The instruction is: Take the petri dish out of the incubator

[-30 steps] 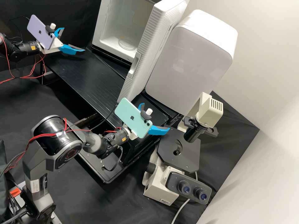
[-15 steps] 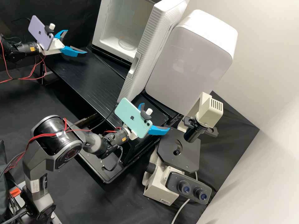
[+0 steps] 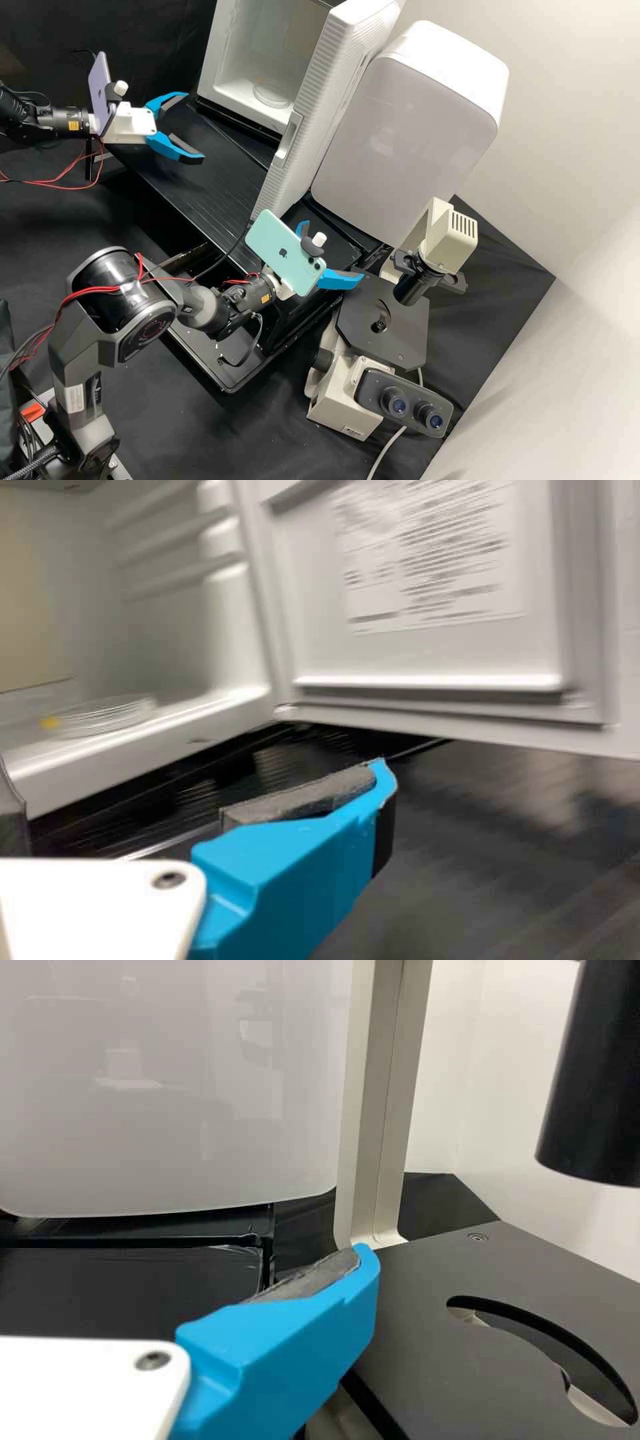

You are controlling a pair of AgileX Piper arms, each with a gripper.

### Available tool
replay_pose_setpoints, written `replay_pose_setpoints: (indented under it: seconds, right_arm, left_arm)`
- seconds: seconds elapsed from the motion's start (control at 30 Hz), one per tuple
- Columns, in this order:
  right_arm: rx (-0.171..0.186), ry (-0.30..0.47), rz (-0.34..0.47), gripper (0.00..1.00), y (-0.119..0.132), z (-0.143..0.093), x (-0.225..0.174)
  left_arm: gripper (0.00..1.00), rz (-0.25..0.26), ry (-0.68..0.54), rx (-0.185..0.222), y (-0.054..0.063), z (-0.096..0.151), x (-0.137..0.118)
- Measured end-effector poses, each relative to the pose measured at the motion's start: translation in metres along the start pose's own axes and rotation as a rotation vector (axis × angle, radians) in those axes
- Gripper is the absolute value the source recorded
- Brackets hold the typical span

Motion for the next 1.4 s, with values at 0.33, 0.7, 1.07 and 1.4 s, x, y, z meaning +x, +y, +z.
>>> replay_pose_setpoints:
  seconds: [0.33,0.7,1.07,1.4]
  right_arm:
    - [0.000,0.000,0.000,1.00,0.000,0.000,0.000]
    - [0.000,0.000,0.000,1.00,0.000,0.000,0.000]
    - [0.000,0.000,0.000,1.00,0.000,0.000,0.000]
    - [0.000,0.000,0.000,1.00,0.000,0.000,0.000]
  left_arm:
    - [1.00,-0.020,-0.094,-0.071,0.012,0.008,0.029]
    - [1.00,-0.054,-0.068,-0.131,0.020,-0.001,0.067]
    - [1.00,-0.082,0.025,-0.140,0.025,-0.020,0.104]
    - [1.00,-0.047,0.060,-0.143,0.039,-0.029,0.125]
